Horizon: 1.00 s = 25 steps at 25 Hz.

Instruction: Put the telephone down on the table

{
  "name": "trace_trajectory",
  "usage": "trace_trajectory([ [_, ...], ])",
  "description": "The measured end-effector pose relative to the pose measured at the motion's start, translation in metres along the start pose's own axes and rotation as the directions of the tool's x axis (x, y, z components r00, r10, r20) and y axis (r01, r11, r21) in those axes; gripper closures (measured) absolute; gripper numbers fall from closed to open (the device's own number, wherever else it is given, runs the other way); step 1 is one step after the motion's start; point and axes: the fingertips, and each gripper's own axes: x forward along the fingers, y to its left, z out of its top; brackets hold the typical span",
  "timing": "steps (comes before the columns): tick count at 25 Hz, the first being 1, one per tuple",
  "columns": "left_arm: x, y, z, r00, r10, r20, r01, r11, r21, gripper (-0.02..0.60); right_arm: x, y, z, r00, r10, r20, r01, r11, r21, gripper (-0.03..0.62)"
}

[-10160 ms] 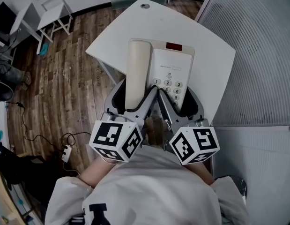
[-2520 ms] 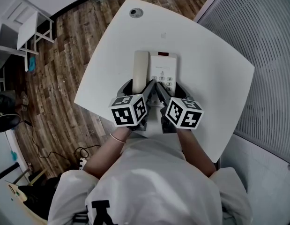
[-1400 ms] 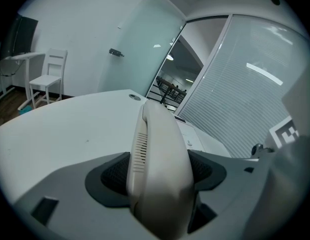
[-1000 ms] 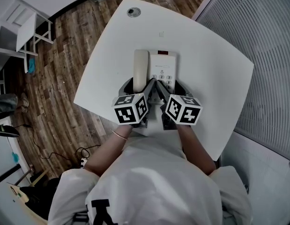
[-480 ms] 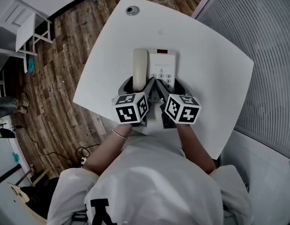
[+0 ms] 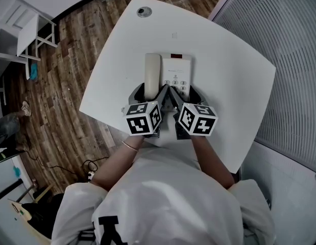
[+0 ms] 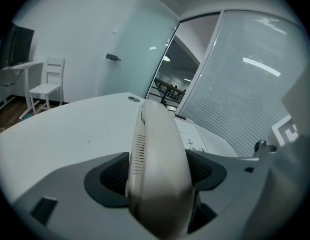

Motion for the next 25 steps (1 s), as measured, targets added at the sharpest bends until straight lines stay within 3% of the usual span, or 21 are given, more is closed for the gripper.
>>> trace_trajectory([
  [8,-0.003,0.0,0.001,1.0,-0.005,0.02,0.004,1.0,0.023,0.238,-0.002,0.0,0.0,0.999,-0.031,0.016,0.032,0.999,-0.022,0.267],
  [12,-0.007,0.0,0.003,0.998,0.006,0.056,-0.008,0.999,0.037,0.242,-0.011,0.002,0.011,0.995,-0.052,0.085,0.057,0.997,-0.057,0.267],
  [16,-0.011,-0.001,0.006,0.996,0.014,0.088,-0.021,0.996,0.082,0.245,-0.016,0.006,0.021,0.992,-0.051,0.118,0.06,0.995,-0.075,0.267],
  [25,-0.037,0.001,0.022,0.984,-0.011,0.18,-0.005,0.996,0.089,0.245,-0.031,0.017,0.039,0.975,-0.001,0.223,0.025,0.994,-0.106,0.267],
])
